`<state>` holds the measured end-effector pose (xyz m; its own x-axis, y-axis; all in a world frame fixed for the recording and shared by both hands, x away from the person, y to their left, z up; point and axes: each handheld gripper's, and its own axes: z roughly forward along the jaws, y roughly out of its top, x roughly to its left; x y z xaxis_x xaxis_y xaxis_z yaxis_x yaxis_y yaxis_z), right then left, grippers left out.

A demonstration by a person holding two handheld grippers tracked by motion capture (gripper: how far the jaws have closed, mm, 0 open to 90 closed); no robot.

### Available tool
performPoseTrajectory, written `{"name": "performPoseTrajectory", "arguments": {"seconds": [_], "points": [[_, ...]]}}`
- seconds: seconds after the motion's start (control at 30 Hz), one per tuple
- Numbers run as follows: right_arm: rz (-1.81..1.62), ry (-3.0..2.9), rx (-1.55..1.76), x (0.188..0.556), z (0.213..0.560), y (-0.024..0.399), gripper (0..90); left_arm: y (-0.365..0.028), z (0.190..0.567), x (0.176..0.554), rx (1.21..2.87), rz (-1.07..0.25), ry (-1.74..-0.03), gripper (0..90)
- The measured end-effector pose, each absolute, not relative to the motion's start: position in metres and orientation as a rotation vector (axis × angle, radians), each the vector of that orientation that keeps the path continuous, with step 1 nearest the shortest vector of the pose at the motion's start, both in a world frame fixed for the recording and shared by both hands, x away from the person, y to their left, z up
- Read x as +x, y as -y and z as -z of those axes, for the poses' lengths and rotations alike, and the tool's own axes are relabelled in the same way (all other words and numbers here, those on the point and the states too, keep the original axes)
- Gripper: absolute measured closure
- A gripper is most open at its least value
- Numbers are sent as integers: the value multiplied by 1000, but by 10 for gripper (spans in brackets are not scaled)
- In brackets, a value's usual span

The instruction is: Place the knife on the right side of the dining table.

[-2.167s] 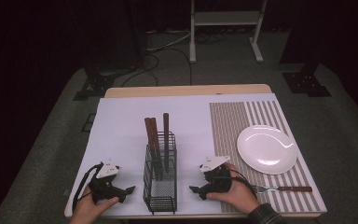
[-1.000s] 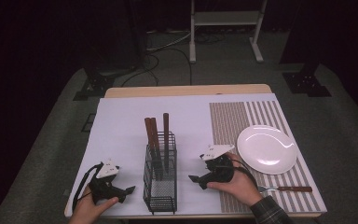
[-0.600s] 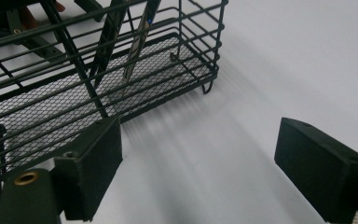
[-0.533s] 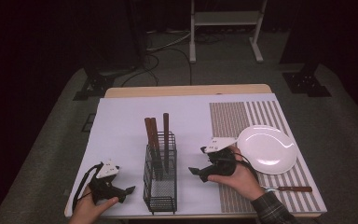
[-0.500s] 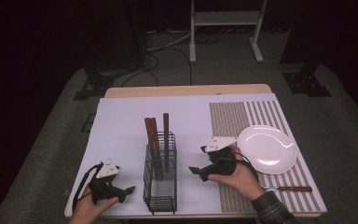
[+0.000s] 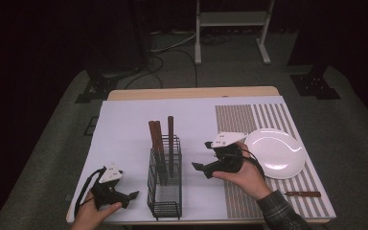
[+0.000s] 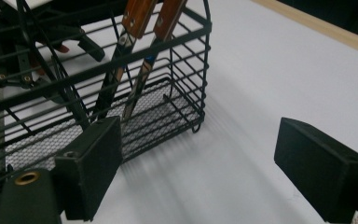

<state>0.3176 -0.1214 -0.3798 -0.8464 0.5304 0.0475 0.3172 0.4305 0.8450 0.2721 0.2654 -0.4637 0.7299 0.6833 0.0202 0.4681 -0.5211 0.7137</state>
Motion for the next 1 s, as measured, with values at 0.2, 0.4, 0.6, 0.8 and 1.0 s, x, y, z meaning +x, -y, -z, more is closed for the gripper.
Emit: {"name": "performPoseTrajectory", "arguments": {"seconds": [0.2, 0.4, 0.6, 0.8, 1.0], "points": [[-1419, -2428, 731, 321, 369, 119, 138, -265, 464, 272, 2218, -390, -865, 0], [-1453, -2395, 725, 325, 358, 116, 138, -265, 464, 272, 2218, -391, -864, 0], [-1482, -2375, 725, 330, 350, 113, 138, -265, 464, 272, 2218, -389, -866, 0], [-1506, -2357, 724, 335, 343, 109, 138, -265, 464, 272, 2218, -389, -866, 0], [-1533, -2341, 717, 341, 337, 105, 138, -265, 464, 272, 2217, -392, -865, 0]]}}
